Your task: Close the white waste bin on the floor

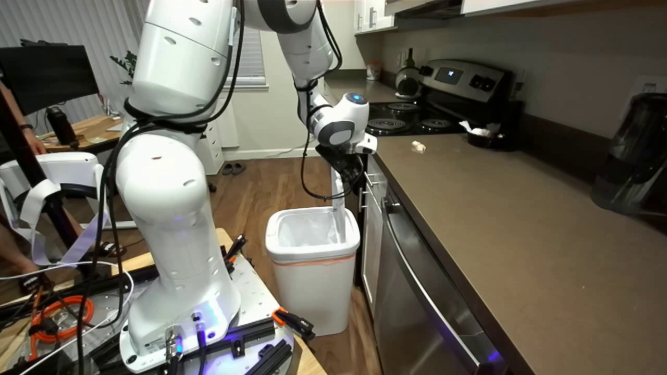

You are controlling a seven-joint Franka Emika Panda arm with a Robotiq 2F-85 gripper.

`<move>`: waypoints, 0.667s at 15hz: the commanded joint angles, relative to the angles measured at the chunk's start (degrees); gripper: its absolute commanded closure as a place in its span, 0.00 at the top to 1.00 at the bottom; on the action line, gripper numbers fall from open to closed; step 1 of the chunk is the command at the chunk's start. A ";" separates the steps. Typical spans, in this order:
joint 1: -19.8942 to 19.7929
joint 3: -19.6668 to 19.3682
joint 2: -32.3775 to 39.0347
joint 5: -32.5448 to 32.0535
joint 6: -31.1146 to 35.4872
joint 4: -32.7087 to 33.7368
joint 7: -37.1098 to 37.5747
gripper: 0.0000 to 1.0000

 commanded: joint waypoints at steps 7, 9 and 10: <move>-5.62 13.07 4.09 13.13 4.22 -10.34 -15.04 0.00; -5.89 12.96 9.28 10.54 10.14 -10.66 -17.99 0.00; -6.27 12.97 13.13 8.16 13.85 -9.55 -18.79 0.00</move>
